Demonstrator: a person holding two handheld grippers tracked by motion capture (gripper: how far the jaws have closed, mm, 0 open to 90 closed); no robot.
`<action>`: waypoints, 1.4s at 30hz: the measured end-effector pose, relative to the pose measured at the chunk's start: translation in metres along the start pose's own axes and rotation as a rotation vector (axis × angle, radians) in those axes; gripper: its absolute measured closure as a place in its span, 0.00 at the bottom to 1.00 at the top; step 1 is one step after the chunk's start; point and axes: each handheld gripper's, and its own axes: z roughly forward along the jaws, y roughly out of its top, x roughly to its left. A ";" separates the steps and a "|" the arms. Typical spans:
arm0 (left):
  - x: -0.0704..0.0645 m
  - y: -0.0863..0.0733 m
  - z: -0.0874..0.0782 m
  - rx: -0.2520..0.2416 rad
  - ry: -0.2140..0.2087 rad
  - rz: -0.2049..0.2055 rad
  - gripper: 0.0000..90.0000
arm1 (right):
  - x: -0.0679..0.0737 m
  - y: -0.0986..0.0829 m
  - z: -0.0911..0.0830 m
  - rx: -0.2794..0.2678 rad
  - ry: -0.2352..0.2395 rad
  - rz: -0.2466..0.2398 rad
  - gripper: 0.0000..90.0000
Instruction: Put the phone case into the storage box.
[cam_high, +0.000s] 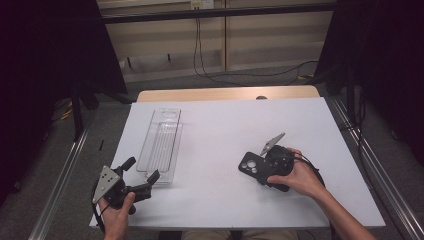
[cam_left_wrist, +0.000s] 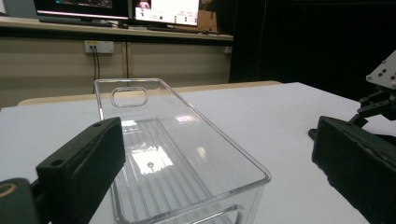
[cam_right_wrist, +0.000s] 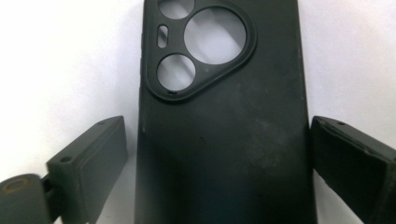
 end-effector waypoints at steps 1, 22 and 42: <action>0.000 0.000 0.000 -0.001 -0.001 -0.002 0.03 | 0.001 0.000 0.000 0.008 -0.003 0.002 0.06; -0.001 0.000 0.002 0.006 0.001 -0.002 0.03 | 0.001 0.004 -0.002 0.028 -0.027 0.017 0.15; -0.001 0.000 0.002 0.008 -0.016 0.007 0.03 | 0.003 -0.007 -0.005 -0.057 -0.048 0.046 0.16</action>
